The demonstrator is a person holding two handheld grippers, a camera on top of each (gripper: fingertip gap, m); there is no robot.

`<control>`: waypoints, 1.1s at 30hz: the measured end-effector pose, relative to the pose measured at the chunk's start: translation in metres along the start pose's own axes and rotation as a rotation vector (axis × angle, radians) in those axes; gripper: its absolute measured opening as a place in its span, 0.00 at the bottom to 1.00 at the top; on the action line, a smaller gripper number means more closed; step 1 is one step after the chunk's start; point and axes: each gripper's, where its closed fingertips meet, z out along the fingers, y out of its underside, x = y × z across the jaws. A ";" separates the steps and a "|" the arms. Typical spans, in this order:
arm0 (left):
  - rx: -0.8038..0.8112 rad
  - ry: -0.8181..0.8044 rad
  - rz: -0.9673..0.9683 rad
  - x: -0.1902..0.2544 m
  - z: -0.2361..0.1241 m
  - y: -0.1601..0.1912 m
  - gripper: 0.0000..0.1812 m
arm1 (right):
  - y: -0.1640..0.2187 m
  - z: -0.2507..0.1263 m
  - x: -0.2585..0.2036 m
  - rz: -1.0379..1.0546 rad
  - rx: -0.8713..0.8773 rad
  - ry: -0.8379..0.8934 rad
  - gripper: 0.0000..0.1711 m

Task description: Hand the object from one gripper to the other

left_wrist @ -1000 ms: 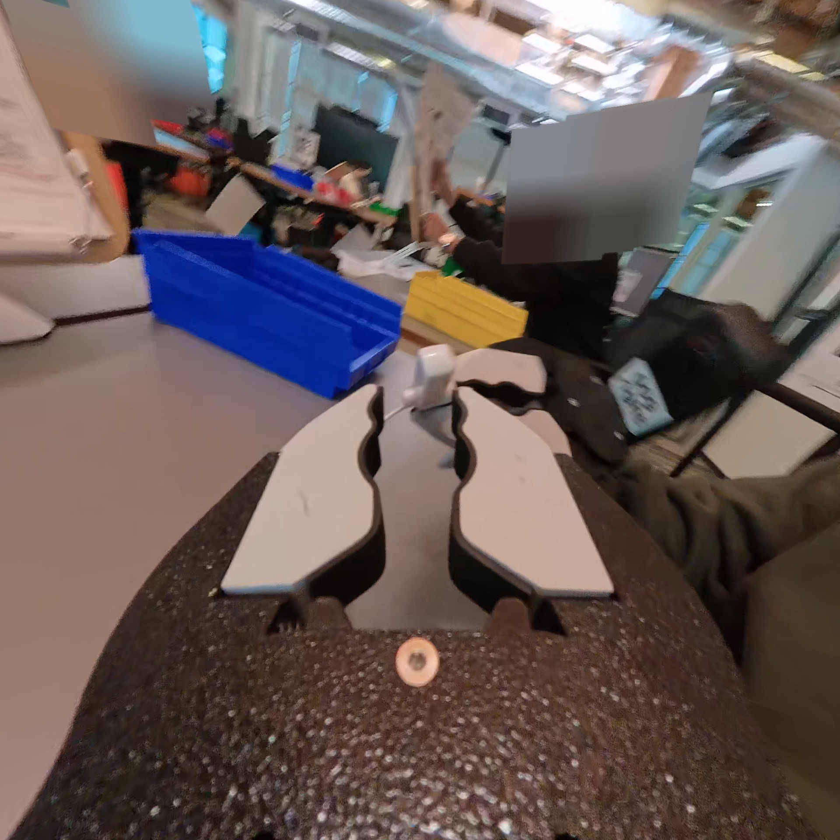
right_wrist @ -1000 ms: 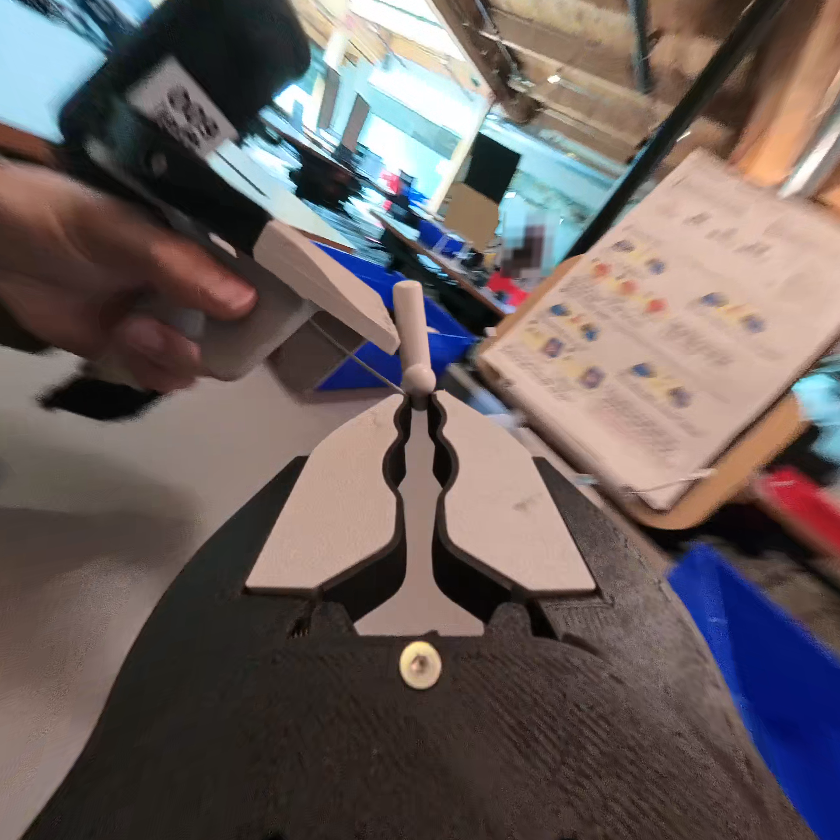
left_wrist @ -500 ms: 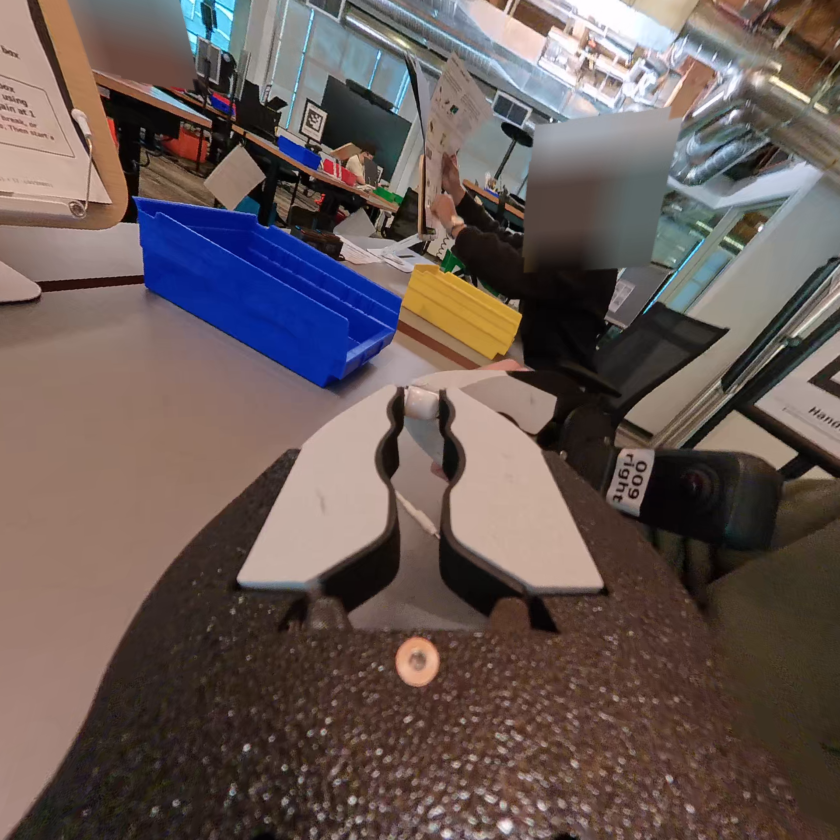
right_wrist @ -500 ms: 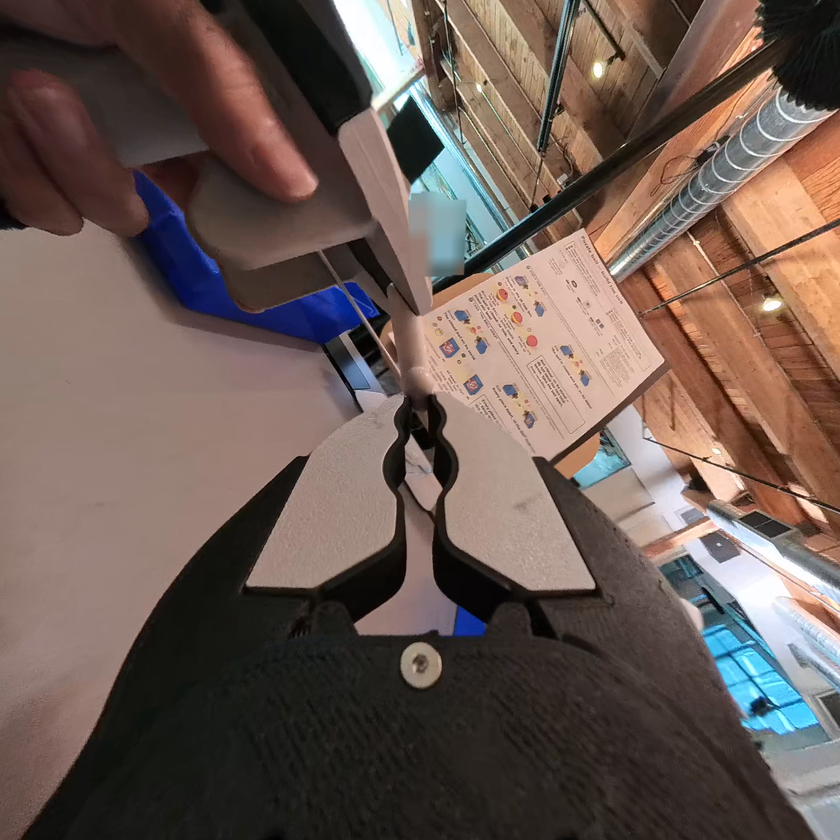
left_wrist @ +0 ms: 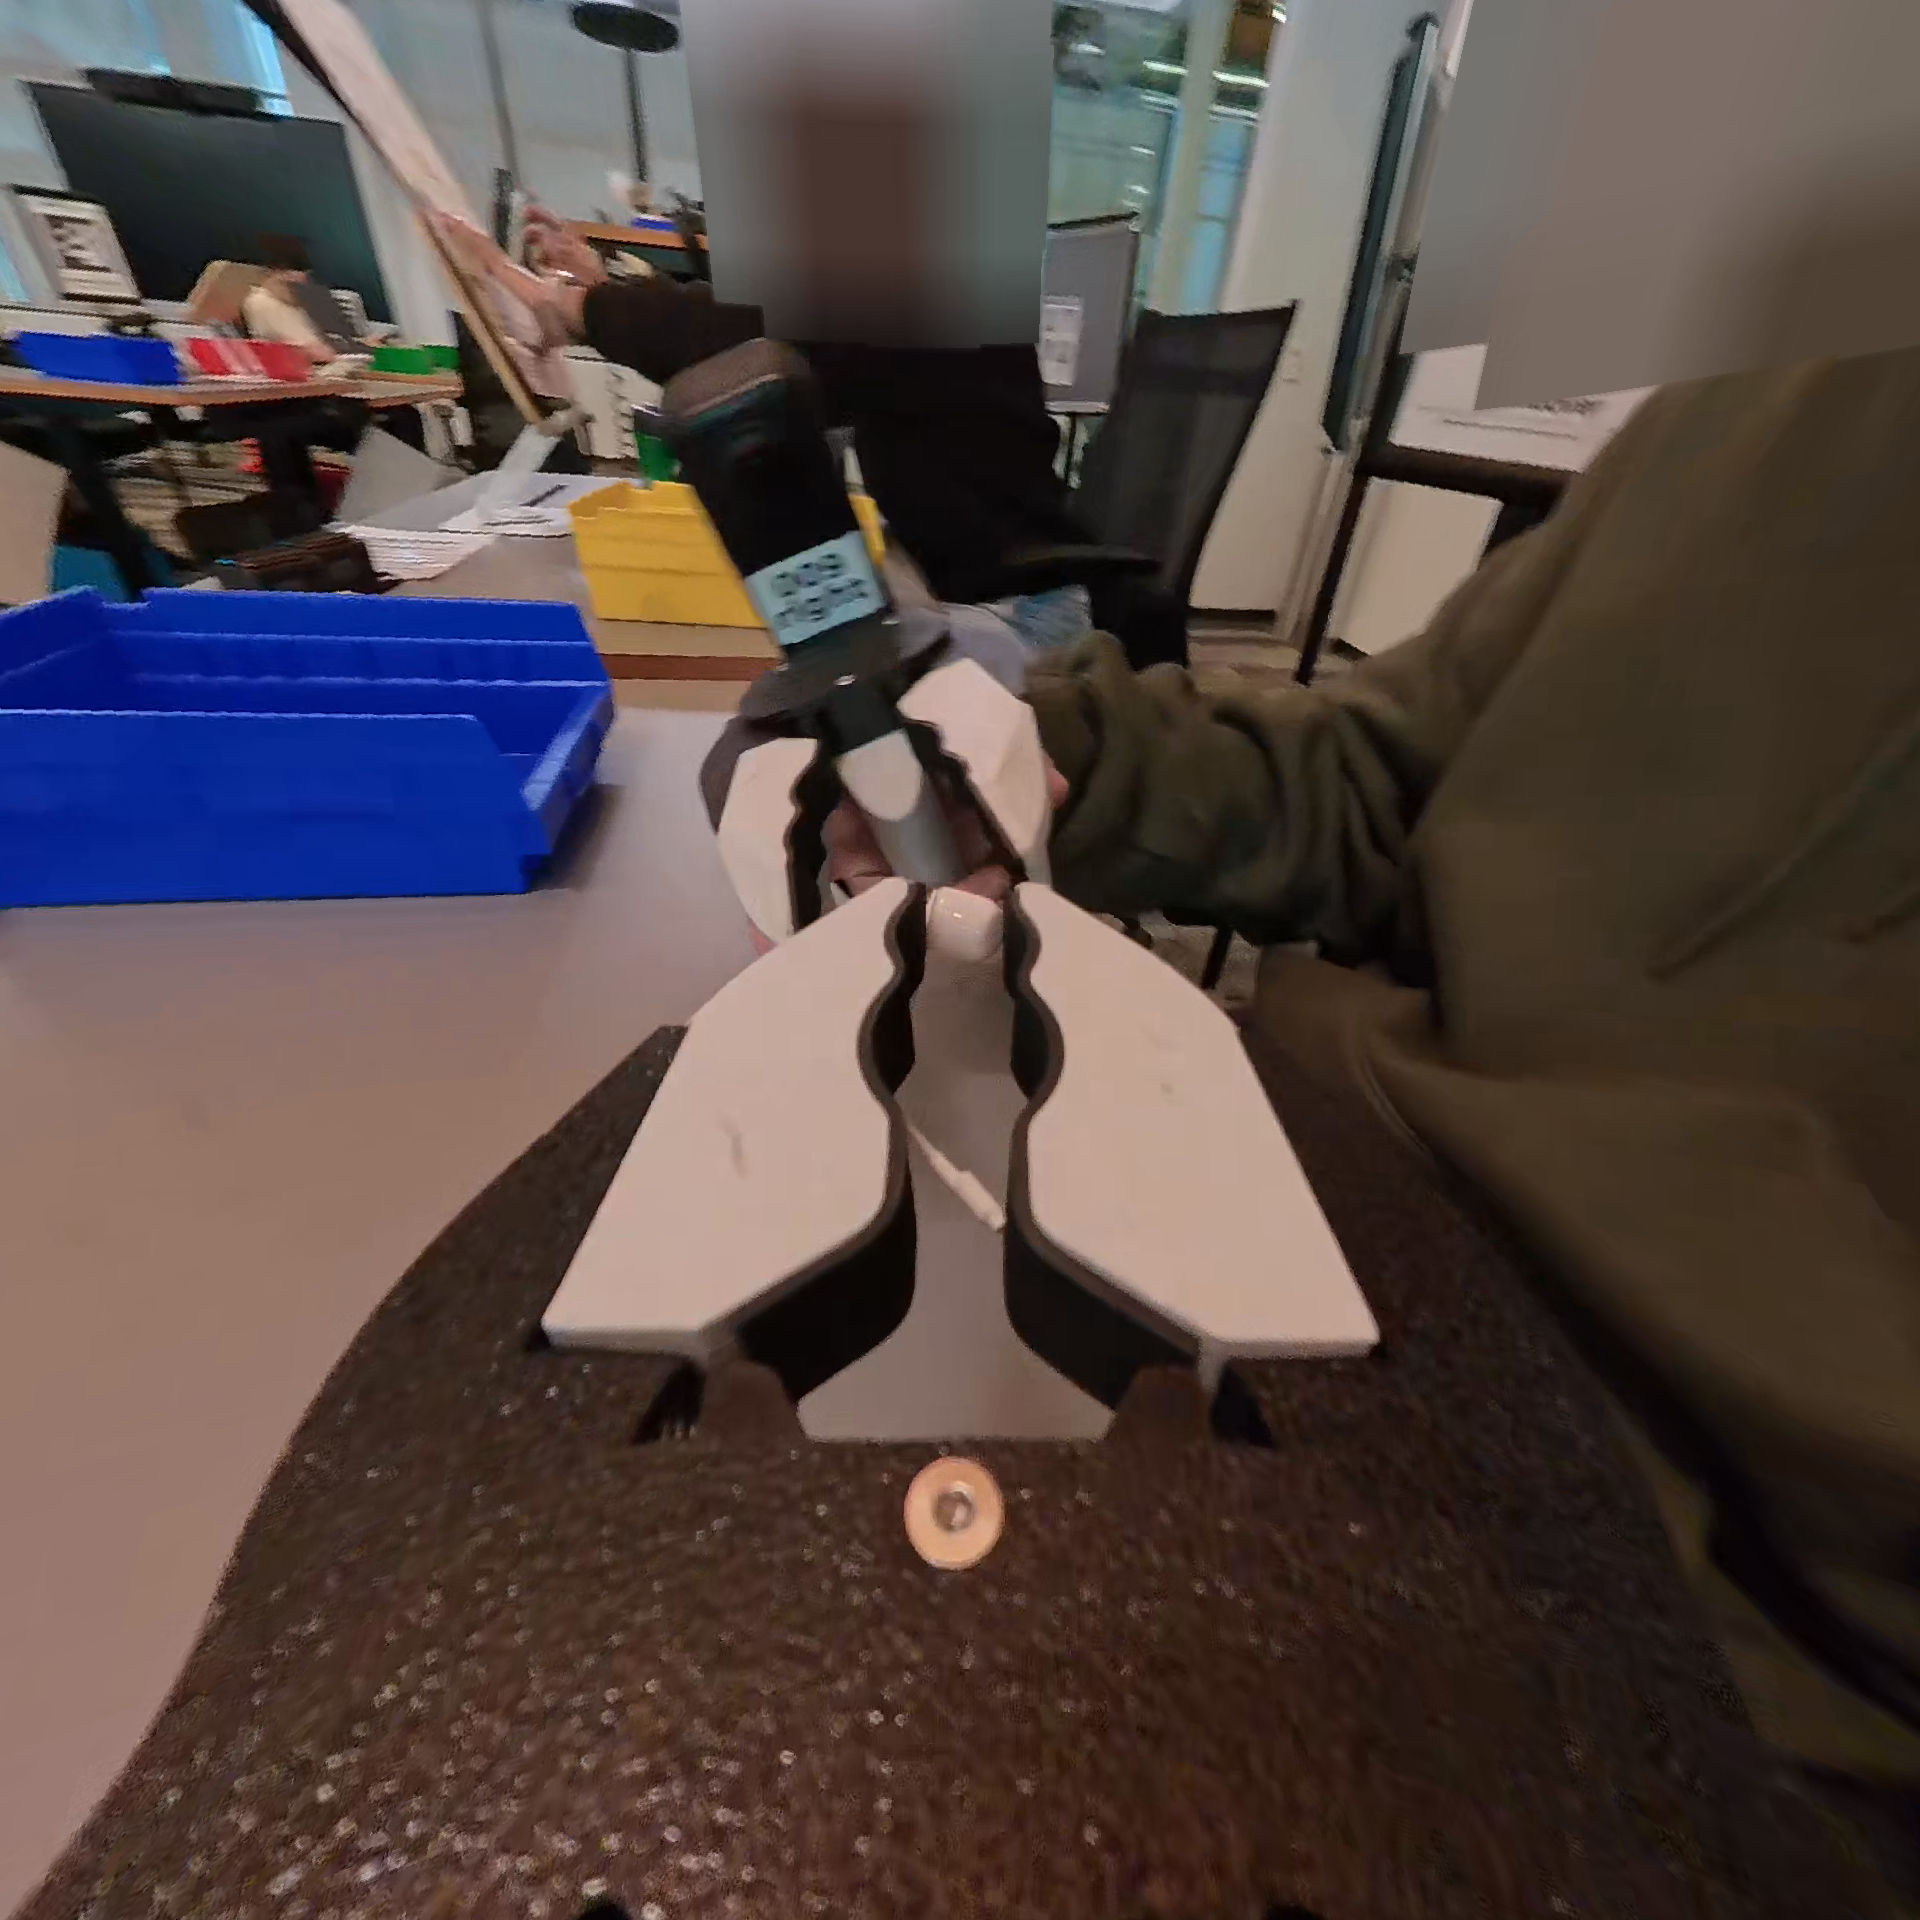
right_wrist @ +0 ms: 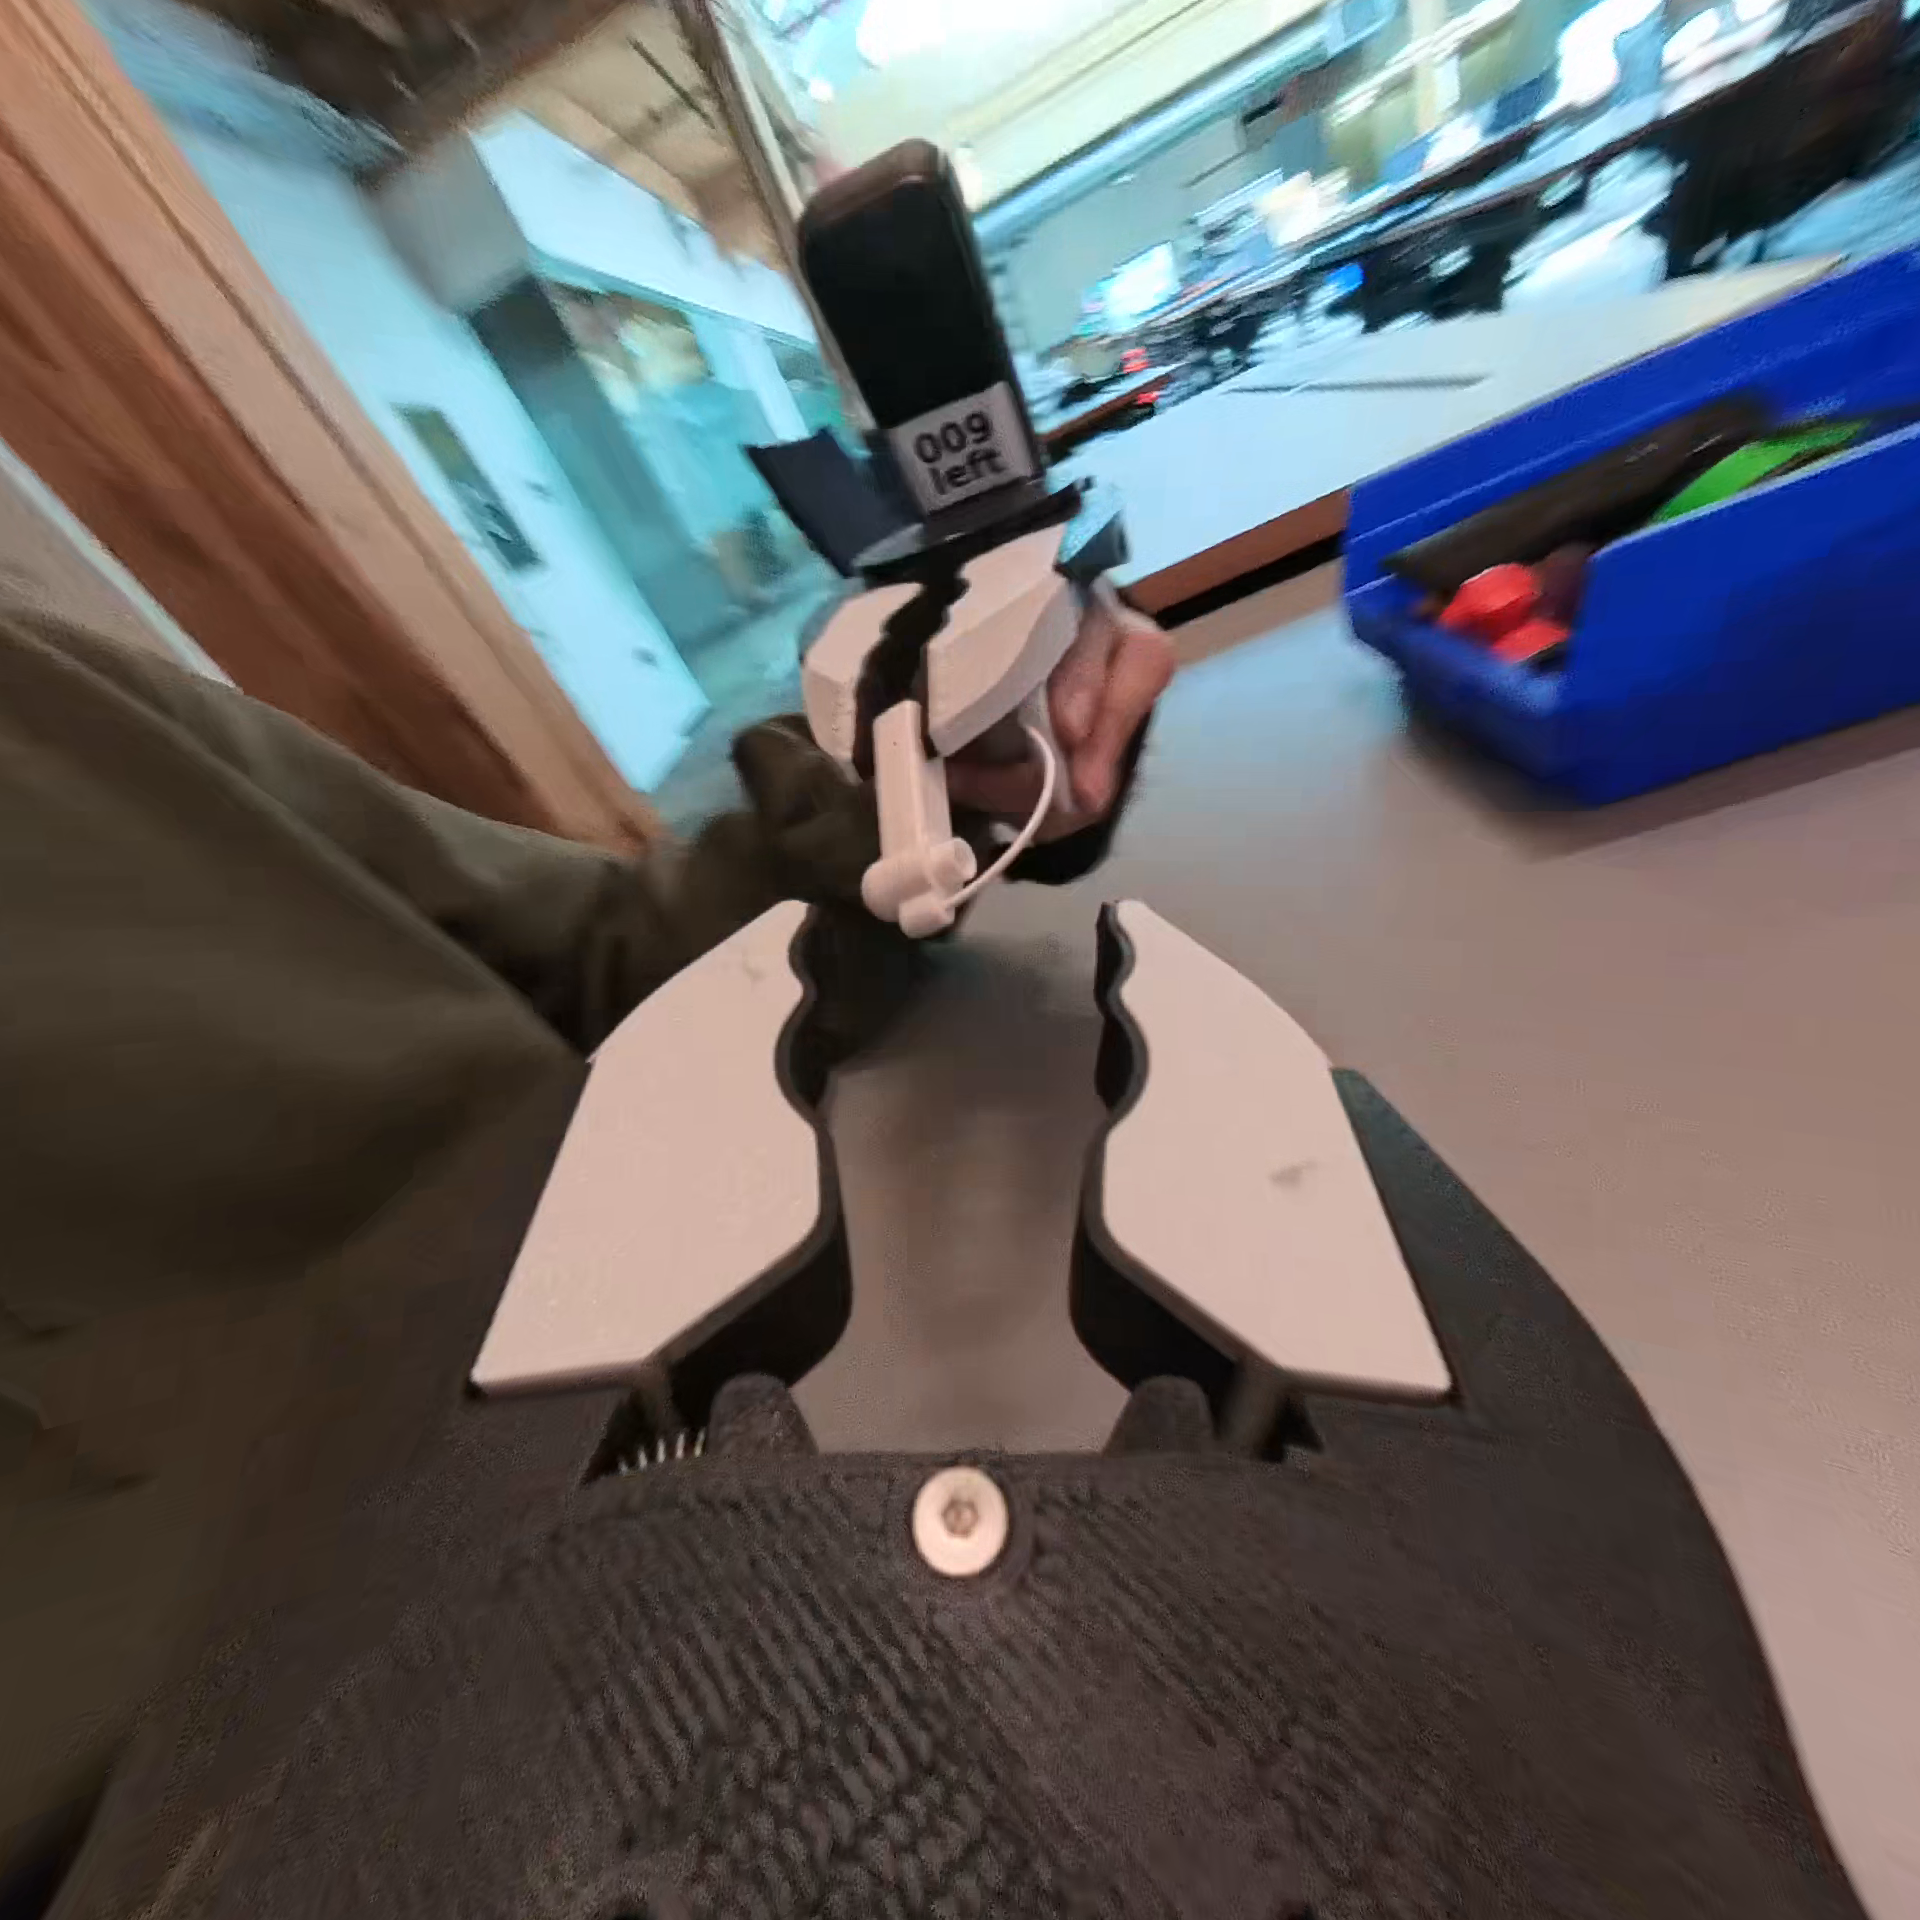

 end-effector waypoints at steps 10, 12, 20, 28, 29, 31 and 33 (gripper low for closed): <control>-0.013 0.080 0.107 0.014 0.004 0.007 0.08 | 0.010 0.021 -0.021 0.276 0.024 -0.253 0.09; -0.017 0.044 0.101 0.009 0.003 0.007 0.08 | 0.008 0.020 -0.016 0.192 0.020 -0.198 0.09; -0.056 -0.455 -0.190 -0.067 -0.018 0.008 0.31 | -0.027 -0.025 0.048 -0.710 -0.091 0.622 0.08; 0.057 -0.423 -0.526 -0.071 -0.021 0.004 0.29 | -0.039 -0.048 0.053 -1.443 -0.292 0.944 0.08; 0.086 -0.383 -0.556 -0.069 -0.015 0.002 0.29 | -0.036 -0.043 0.051 -1.493 -0.304 0.927 0.08; 0.111 -0.299 -0.601 -0.062 -0.003 0.001 0.26 | -0.032 -0.034 0.045 -1.583 -0.313 0.901 0.08; 0.095 -0.251 -0.620 -0.058 0.005 0.006 0.26 | -0.027 -0.024 0.039 -1.605 -0.293 0.847 0.08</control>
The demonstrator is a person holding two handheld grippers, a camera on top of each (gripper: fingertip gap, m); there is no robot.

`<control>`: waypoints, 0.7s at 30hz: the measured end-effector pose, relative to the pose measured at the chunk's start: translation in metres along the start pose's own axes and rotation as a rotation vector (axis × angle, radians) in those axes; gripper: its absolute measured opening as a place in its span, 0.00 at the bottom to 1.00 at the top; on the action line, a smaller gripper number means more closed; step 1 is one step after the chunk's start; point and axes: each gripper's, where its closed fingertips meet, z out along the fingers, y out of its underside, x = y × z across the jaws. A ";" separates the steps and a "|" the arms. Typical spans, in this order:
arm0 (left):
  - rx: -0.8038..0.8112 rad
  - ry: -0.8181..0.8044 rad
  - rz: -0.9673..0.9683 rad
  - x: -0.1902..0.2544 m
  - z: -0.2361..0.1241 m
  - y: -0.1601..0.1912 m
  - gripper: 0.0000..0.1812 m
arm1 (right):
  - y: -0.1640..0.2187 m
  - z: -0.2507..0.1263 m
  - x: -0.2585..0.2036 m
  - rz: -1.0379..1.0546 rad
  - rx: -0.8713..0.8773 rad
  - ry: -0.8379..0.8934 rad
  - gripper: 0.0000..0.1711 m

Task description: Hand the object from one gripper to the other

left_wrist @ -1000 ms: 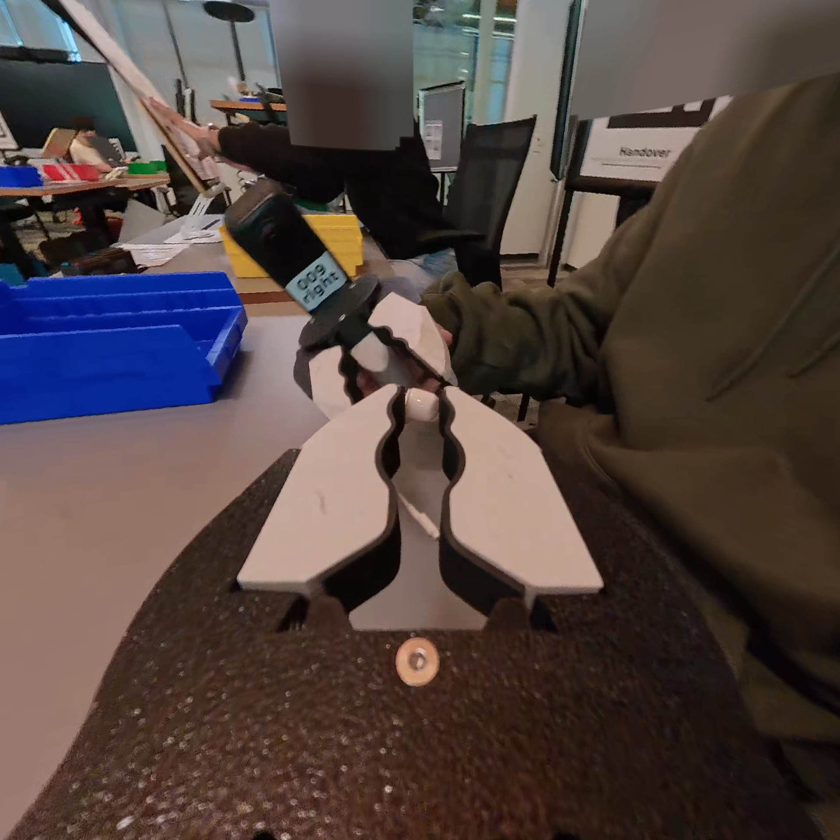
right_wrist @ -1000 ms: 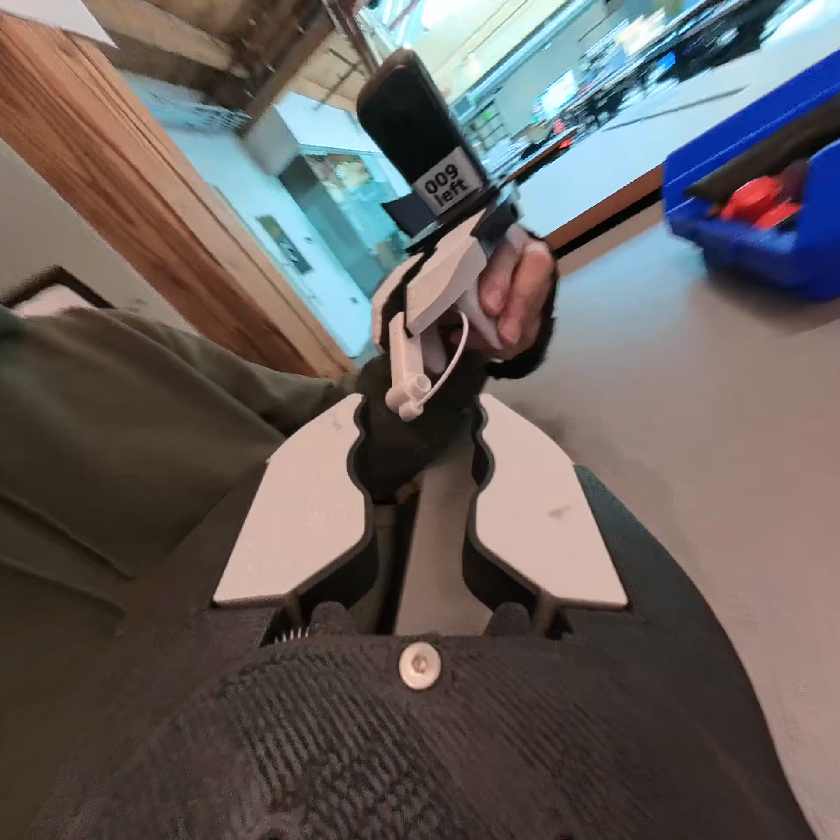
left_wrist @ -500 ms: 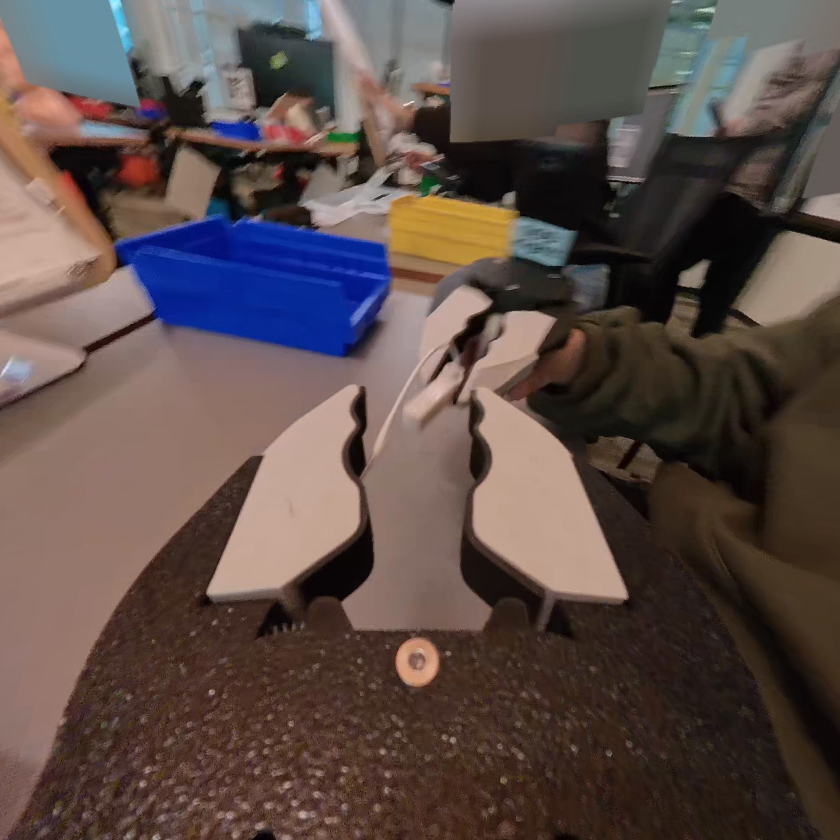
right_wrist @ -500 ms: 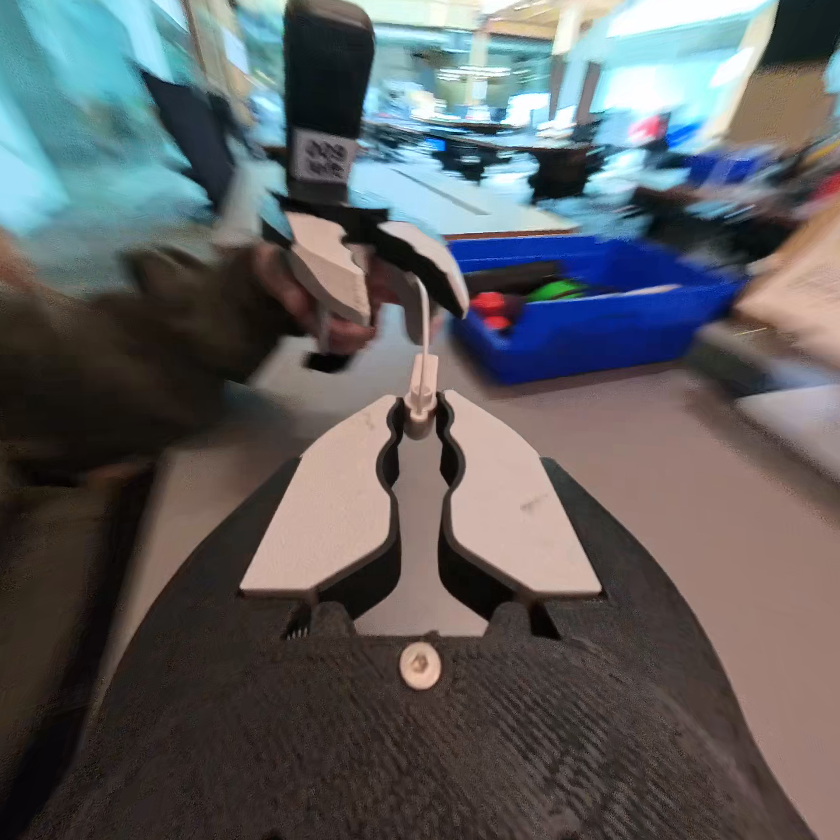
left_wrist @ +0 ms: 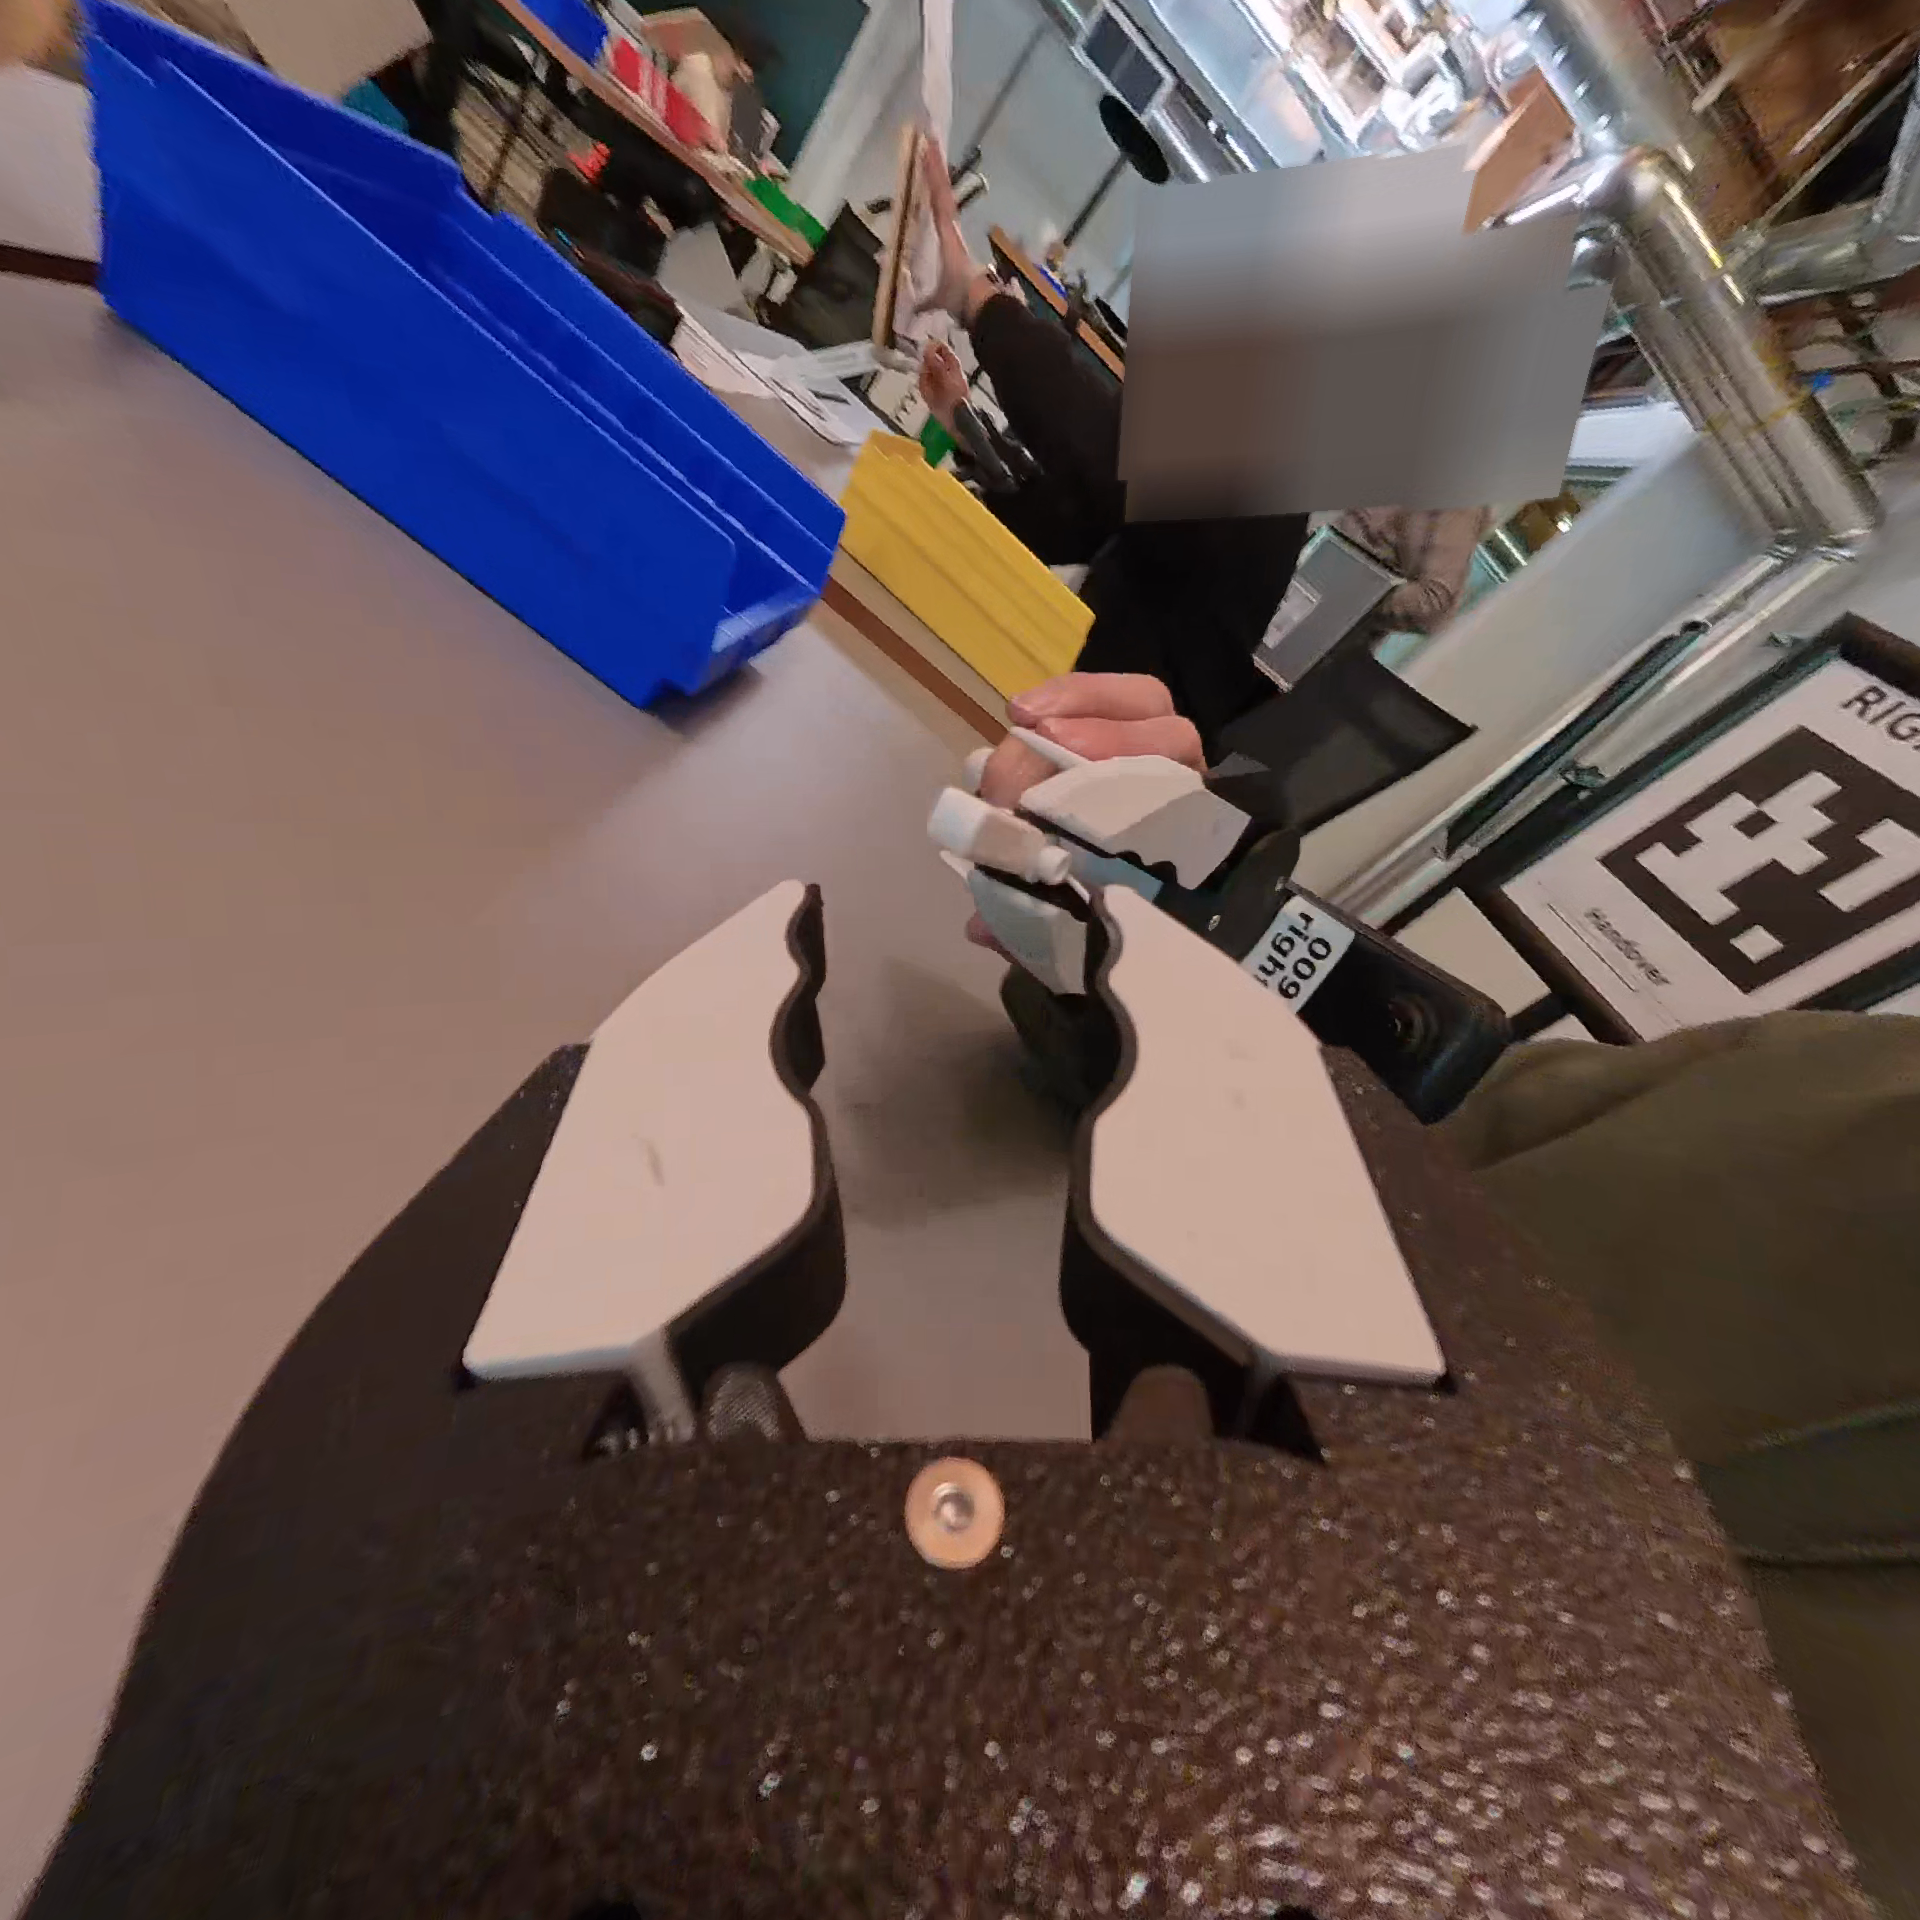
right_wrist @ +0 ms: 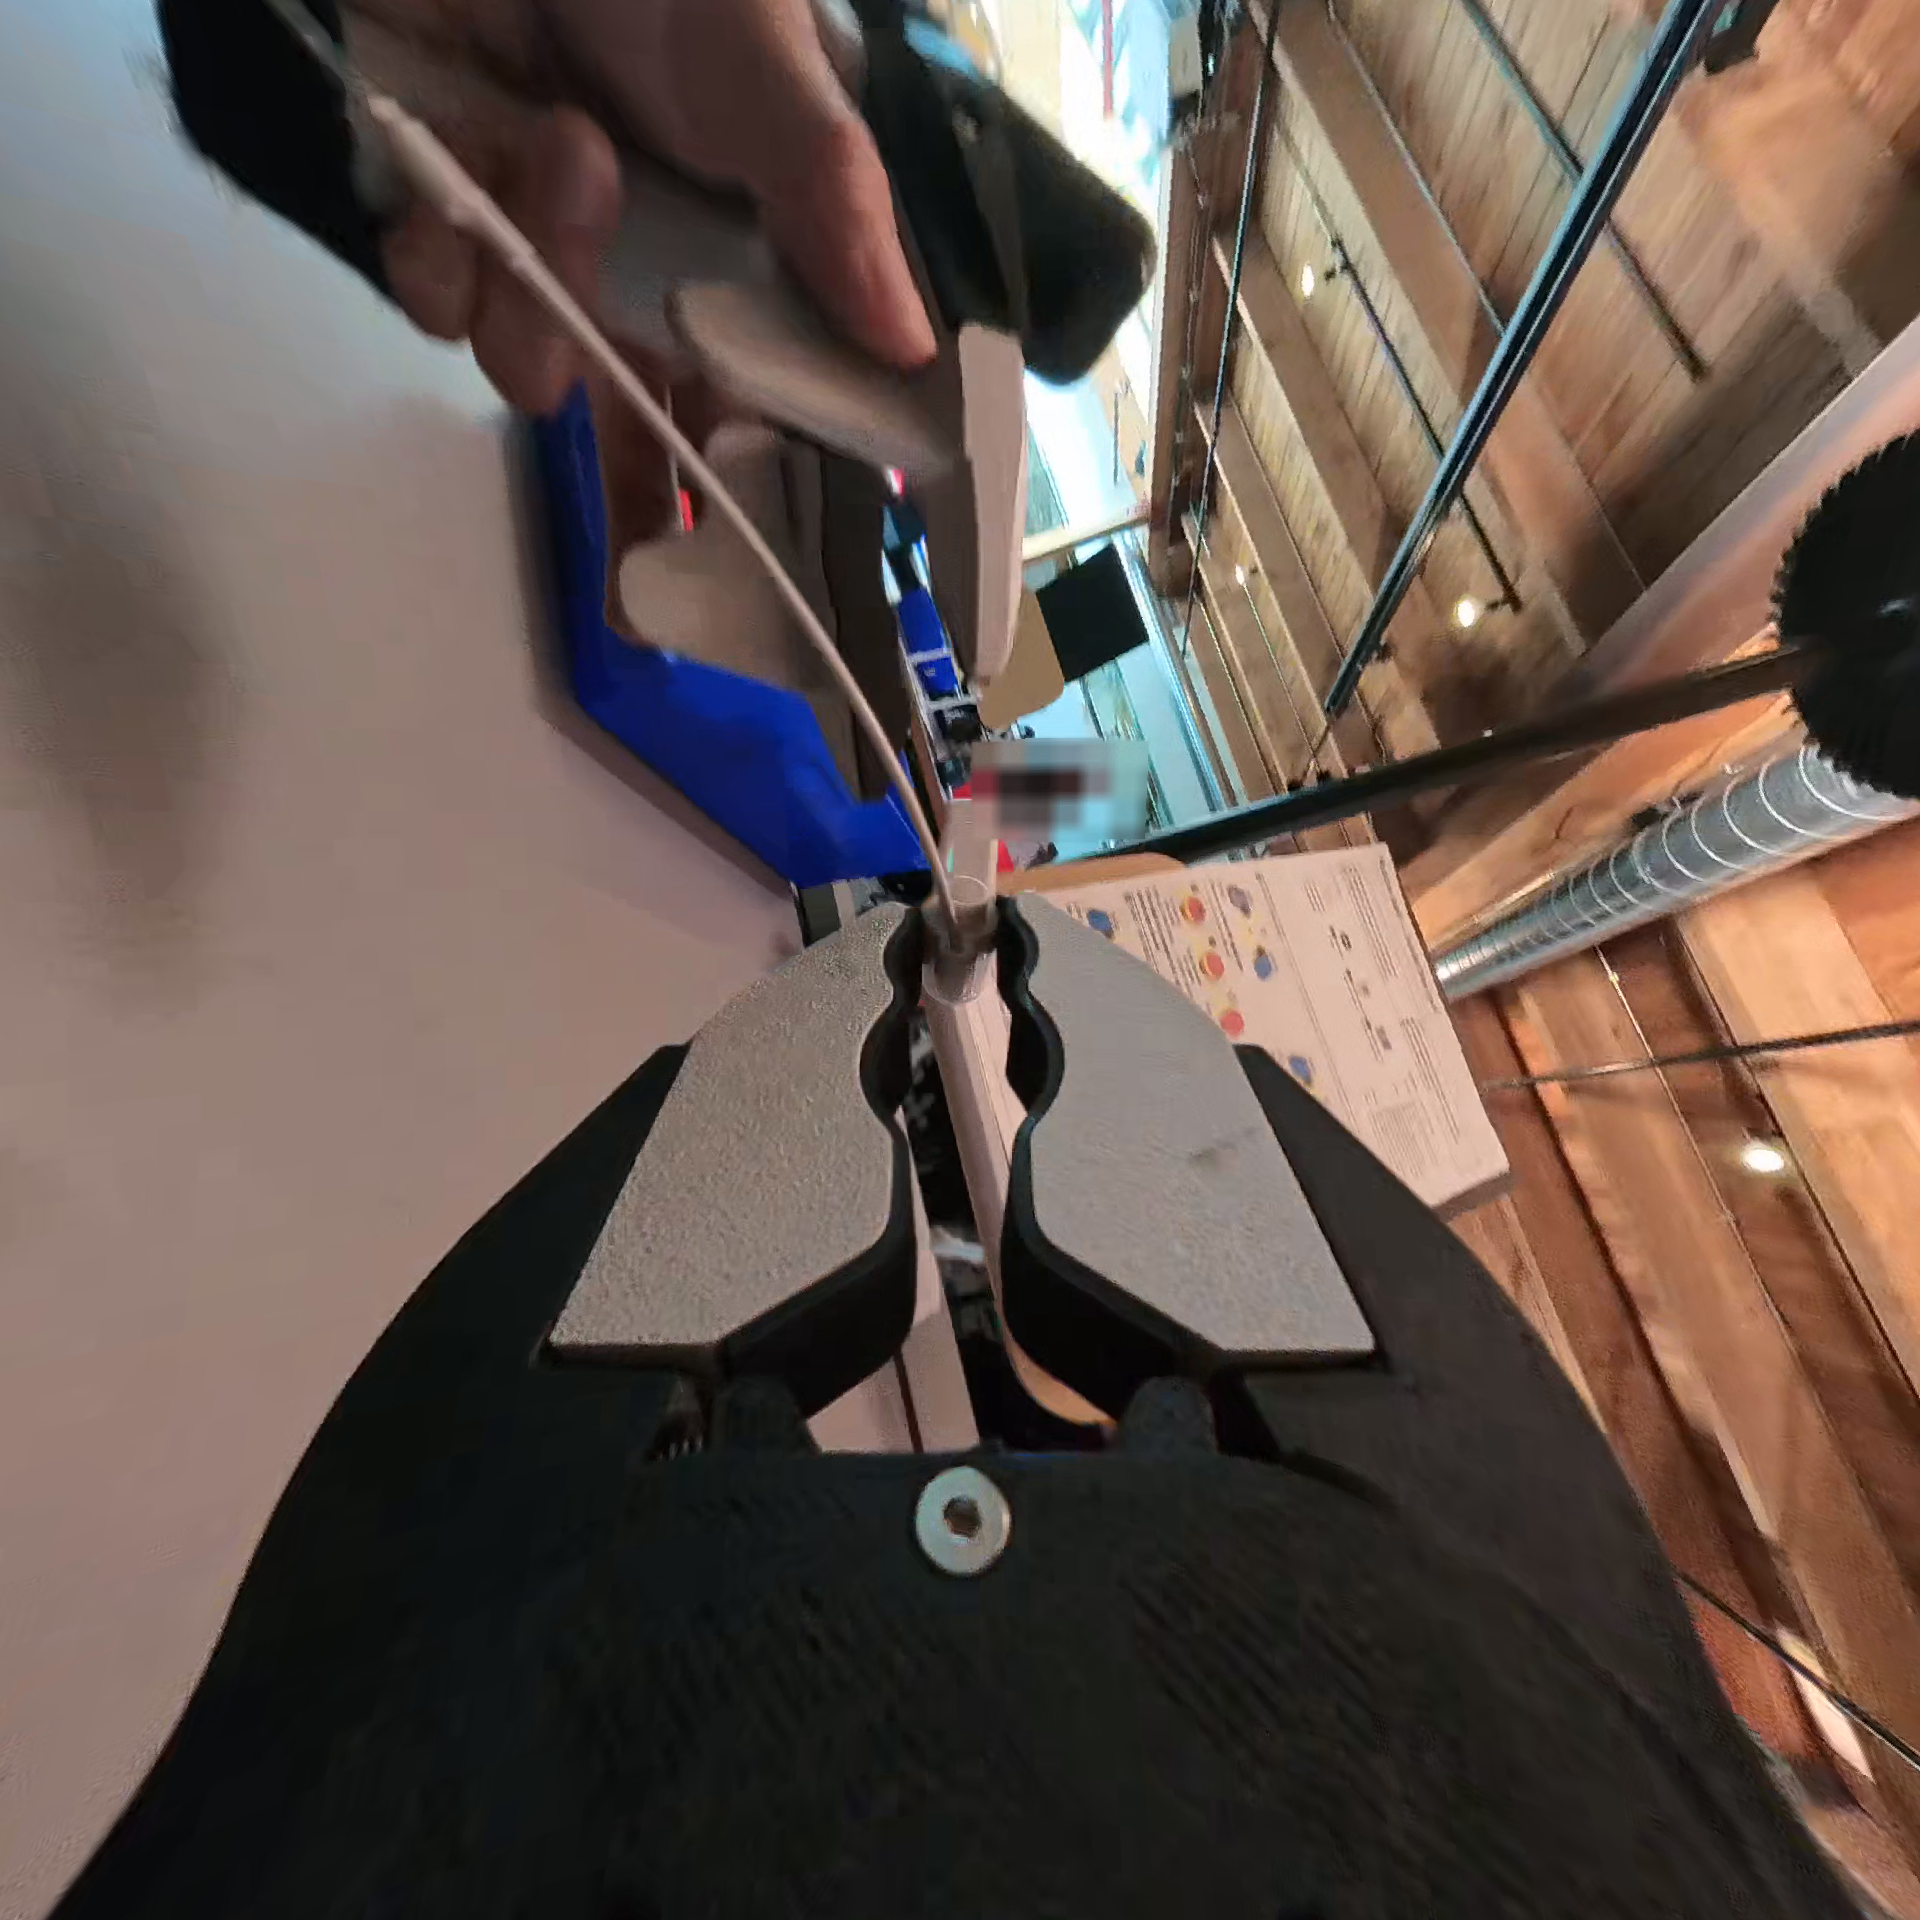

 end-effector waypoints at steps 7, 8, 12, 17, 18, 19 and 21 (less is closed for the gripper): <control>-0.069 0.129 0.024 0.014 0.009 0.016 0.13 | -0.024 0.001 -0.010 0.151 0.134 -0.067 0.08; -0.074 0.152 0.038 0.017 0.008 0.018 0.09 | -0.026 0.001 -0.010 0.172 0.144 -0.068 0.08; -0.064 0.166 0.122 0.020 0.007 0.017 0.07 | -0.027 0.000 -0.011 0.295 0.180 -0.119 0.08; 0.008 0.118 0.294 0.017 0.002 0.008 0.07 | -0.026 -0.001 -0.008 0.620 0.231 -0.216 0.14; 0.043 0.115 0.320 0.018 -0.001 0.003 0.07 | -0.024 -0.001 -0.005 0.719 0.243 -0.231 0.16; 0.071 0.107 0.346 0.018 -0.004 -0.002 0.07 | -0.022 -0.002 -0.002 0.824 0.258 -0.256 0.19; 0.117 0.095 0.386 0.018 -0.008 -0.008 0.07 | -0.020 -0.002 0.005 1.026 0.293 -0.285 0.24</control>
